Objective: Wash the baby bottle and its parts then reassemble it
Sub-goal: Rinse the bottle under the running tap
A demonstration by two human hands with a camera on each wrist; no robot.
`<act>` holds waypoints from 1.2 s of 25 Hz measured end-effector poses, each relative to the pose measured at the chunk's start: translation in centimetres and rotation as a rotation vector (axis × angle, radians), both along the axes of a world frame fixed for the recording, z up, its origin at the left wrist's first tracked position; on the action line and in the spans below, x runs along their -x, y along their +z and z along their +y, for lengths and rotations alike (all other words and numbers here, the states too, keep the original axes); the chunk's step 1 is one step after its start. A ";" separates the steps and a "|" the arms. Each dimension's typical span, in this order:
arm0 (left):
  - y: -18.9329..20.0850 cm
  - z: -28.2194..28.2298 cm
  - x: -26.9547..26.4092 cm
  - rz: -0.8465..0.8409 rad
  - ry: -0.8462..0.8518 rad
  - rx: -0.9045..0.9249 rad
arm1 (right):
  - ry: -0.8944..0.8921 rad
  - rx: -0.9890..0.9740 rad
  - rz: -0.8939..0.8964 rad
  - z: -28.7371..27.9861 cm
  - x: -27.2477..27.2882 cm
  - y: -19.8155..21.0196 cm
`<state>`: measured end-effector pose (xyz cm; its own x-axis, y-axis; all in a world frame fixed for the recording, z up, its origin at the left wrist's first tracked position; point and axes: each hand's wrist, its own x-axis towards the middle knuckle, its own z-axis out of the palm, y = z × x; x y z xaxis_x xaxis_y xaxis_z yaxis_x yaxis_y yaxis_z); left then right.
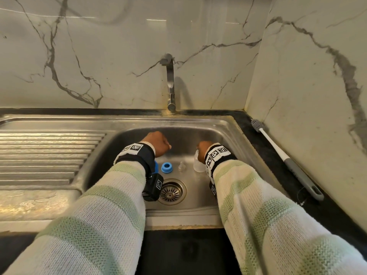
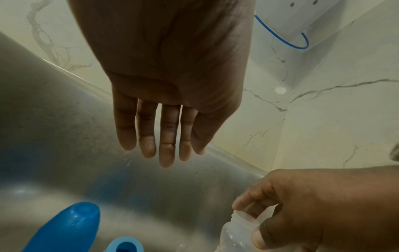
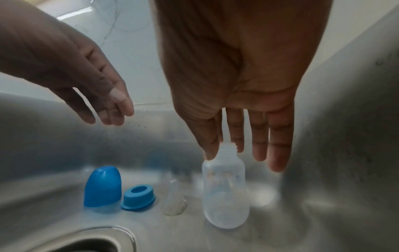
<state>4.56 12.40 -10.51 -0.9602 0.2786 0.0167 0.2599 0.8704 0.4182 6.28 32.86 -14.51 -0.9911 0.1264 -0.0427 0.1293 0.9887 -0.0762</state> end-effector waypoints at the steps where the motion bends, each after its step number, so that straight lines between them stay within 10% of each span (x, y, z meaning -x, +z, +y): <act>1: 0.0 0.0 0.0 -0.002 0.000 -0.001 | 0.000 -0.003 0.012 -0.2 -0.2 0.0; 30: 3.6 -2.8 1.9 0.133 0.204 -0.109 | 0.141 0.661 0.408 -8.1 -2.1 6.5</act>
